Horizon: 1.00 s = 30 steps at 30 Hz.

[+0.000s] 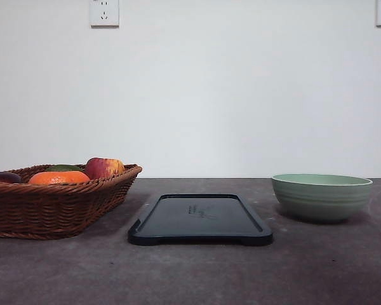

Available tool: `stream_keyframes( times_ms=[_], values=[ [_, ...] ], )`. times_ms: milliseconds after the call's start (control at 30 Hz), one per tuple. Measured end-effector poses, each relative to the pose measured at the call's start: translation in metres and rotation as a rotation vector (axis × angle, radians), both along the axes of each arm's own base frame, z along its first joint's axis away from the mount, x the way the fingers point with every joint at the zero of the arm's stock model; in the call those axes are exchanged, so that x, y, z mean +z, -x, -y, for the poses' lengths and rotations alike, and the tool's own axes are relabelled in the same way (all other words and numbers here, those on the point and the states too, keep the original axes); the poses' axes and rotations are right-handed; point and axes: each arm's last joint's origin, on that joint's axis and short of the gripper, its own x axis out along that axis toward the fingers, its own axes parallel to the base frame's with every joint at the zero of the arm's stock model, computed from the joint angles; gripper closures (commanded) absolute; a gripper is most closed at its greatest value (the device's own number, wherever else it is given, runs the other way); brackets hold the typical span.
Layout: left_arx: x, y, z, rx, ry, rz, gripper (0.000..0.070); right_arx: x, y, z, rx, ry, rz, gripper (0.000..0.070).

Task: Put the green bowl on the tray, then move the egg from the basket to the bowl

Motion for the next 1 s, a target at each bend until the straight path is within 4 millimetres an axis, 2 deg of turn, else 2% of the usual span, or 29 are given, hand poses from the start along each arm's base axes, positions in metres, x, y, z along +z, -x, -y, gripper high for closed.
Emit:
stream_keyframes(
  times_ms=[200,367,733,1000],
  values=[
    [0.038,-0.006,0.001,-0.001,-0.034,-0.070,0.0700,0.034,-0.019,-0.003,0.057,0.047,-0.072,0.0693],
    [0.049,-0.023,0.004,-0.063,-0.101,-0.223,0.0700,0.048,-0.038,-0.006,0.091,0.124,-0.203,0.0693],
    [0.052,-0.065,0.013,-0.279,-0.222,-0.616,0.0700,0.052,-0.070,-0.018,0.221,0.292,-0.553,0.0694],
    [0.058,-0.080,0.015,-0.356,-0.330,-0.734,0.0700,0.049,-0.078,-0.024,0.286,0.381,-0.692,0.0692]
  ],
)
